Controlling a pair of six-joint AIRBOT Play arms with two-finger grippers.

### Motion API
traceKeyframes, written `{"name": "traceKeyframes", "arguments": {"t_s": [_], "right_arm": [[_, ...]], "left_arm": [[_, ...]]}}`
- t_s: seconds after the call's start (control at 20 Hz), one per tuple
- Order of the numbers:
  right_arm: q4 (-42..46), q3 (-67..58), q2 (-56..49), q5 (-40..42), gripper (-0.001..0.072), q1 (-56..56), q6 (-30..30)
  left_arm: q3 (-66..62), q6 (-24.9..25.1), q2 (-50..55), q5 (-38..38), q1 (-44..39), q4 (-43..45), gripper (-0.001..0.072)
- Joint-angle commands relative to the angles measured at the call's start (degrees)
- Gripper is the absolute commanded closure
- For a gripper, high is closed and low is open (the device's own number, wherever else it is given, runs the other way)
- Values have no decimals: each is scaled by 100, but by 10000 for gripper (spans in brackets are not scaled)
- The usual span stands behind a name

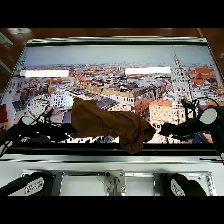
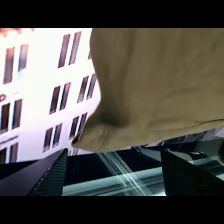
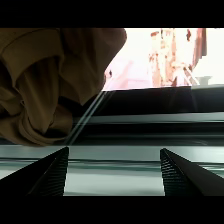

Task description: Fold the shirts.

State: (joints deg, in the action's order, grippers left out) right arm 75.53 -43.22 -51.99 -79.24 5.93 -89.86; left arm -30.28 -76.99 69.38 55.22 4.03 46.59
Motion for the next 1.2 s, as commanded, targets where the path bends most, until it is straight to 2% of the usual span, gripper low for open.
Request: {"name": "traceKeyframes", "arguments": {"t_s": [0.0,0.05,0.1,0.2,0.35,0.55,0.75,0.9,1.05,1.15], "right_arm": [[-33,2,-42,61,24,-4,-155],[-66,2,-42,61,24,-4,-175],[-114,4,-42,74,24,-4,-216],[-232,13,-48,181,24,-4,-299],[-374,170,-48,428,24,-4,-437],[-890,789,-48,907,24,-4,-439],[-1884,1419,-186,1585,25,-9,-271],[-2538,1526,-708,1836,24,-9,214],[-3543,1526,-1344,1915,24,-11,997],[-3886,1526,-1711,1867,24,-11,1255]], "left_arm": [[4,-168,258,-651,-315,-146,-2],[4,-170,289,-796,-369,-264,9],[4,-170,310,-905,-420,-367,136],[4,-280,356,-1139,-560,-527,290],[4,-280,385,-1145,-693,-570,664],[4,155,310,-761,-691,-588,663],[4,153,81,-656,-691,-590,663],[2,153,-129,-643,-691,-592,663],[2,151,-278,-549,-691,-592,663],[-2,133,-319,-542,-691,-601,663]]}}
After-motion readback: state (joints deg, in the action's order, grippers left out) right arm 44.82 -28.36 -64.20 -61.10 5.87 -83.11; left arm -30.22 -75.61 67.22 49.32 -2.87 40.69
